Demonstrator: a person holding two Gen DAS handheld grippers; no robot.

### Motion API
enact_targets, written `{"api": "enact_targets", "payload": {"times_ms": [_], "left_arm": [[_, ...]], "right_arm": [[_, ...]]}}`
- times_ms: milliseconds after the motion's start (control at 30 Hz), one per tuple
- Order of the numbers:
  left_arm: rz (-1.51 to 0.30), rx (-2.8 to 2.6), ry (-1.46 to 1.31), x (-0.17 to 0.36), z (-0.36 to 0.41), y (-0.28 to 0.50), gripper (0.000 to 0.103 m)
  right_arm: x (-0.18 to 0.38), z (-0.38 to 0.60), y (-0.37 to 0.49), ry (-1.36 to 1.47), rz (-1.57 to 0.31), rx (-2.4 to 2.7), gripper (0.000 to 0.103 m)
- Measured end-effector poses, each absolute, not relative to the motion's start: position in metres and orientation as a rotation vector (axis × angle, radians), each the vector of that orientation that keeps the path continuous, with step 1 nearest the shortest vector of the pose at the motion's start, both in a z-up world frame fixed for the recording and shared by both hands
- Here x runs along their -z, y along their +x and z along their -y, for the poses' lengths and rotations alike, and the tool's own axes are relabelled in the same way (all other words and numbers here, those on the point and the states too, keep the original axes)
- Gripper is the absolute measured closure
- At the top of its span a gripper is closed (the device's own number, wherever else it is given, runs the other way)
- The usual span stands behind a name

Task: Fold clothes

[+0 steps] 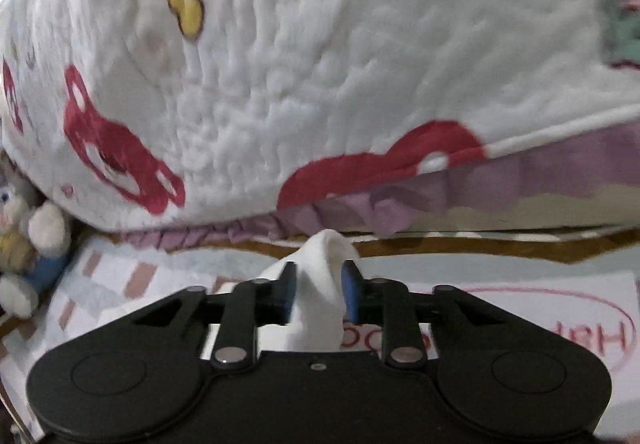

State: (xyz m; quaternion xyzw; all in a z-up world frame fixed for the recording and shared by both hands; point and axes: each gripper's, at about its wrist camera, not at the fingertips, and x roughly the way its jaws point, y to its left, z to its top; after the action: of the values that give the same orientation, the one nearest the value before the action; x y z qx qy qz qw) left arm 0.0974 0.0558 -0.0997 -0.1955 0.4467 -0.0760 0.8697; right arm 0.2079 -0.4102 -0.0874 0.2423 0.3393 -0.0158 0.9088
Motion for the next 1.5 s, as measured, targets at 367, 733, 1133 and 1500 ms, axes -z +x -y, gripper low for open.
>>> {"api": "enact_targets", "payload": {"times_ms": [367,733,1133,1500], "left_arm": [[-1.051,0.285,-0.738,0.126,-0.087,0.094,0.052],[-1.082,0.238,-0.863,0.162,-0.078,0.093,0.038],[-0.829,0.309,-0.334,0.094,-0.008,0.084,0.082],[-0.857,0.352,-0.495,0.105,-0.008,0.093,0.082]], "right_arm": [[0.141,0.385,0.135,0.772,-0.943,-0.297,0.038],[0.163,0.374,0.162,0.845,-0.955,-0.335,0.016],[0.130,0.347,0.175,0.684,-0.825,-0.402,0.055],[0.114,0.360,0.160,0.557,-0.761,-0.343,0.056]]}}
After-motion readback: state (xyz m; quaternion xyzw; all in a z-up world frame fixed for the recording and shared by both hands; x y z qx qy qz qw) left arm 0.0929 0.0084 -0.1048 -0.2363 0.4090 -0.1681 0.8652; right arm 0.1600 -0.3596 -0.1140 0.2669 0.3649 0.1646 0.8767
